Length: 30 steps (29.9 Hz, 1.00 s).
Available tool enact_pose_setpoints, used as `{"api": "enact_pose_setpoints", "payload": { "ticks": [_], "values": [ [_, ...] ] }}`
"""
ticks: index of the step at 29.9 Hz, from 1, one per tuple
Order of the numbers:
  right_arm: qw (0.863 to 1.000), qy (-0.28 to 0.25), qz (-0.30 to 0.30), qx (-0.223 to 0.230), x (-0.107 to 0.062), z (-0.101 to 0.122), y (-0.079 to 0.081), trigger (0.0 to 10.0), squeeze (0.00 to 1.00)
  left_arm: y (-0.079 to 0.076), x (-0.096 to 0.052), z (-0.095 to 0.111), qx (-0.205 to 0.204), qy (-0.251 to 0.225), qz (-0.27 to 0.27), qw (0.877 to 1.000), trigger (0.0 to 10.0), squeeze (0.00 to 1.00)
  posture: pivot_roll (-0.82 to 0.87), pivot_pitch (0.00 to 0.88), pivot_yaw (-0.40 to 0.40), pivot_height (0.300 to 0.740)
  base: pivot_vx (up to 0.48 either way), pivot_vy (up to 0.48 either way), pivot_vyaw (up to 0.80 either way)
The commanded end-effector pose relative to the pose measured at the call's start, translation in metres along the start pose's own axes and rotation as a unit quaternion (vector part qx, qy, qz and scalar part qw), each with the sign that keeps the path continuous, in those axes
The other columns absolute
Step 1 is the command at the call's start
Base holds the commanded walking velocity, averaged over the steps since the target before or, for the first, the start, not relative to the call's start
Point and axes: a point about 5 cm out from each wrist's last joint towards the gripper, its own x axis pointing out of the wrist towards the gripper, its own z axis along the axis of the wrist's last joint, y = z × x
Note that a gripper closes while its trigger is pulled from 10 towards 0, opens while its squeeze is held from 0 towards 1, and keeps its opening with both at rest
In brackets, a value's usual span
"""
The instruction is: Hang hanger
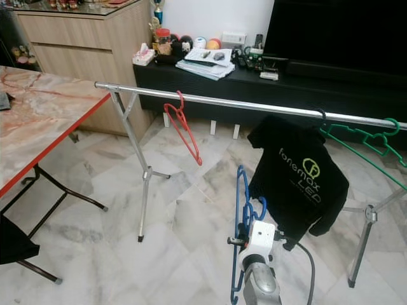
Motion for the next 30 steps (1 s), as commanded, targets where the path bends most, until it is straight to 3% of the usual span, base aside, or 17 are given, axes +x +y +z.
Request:
{"api": "enact_pose_setpoints", "payload": {
  "ticks": [1,11,15,20,27,30],
  "values": [
    [1.000,0.006,-0.005,0.003,0.000,-0.001,-0.002,10.0,0.00,0.002,0.000,-0.001,0.001,0.008,0.002,1.000,10.0,0.00,-0.05,0.070,-0.002,0.740,0.285,0.000,0.00],
    [1.000,0.009,-0.007,0.003,-0.001,-0.002,-0.003,10.0,0.00,0.010,-0.007,-0.021,-0.001,0.022,0.006,1.000,10.0,0.00,-0.04,0.067,-0.005,0.740,0.290,0.000,0.00],
    [1.000,0.008,-0.007,0.003,0.000,-0.002,-0.002,10.0,0.00,0.025,-0.008,-0.014,-0.001,0.016,0.013,1.000,10.0,0.00,-0.04,0.064,-0.005,0.740,0.296,0.000,0.00],
    [1.000,0.006,-0.006,0.003,0.000,-0.001,-0.002,10.0,0.00,0.026,-0.007,-0.012,0.000,0.014,0.012,1.000,10.0,0.00,-0.04,0.062,-0.005,0.740,0.294,0.000,0.00],
    [1.000,0.004,-0.006,0.002,0.000,0.000,-0.001,10.0,0.00,0.002,-0.008,-0.029,0.001,0.029,0.000,1.000,10.0,0.00,-0.04,0.062,-0.006,0.740,0.296,0.000,0.00],
    [1.000,0.004,-0.007,0.002,0.000,0.000,-0.001,10.0,0.00,-0.001,-0.008,-0.030,0.001,0.030,-0.001,1.000,10.0,0.00,-0.04,0.062,-0.006,0.740,0.295,0.000,0.00]
  ]
}}
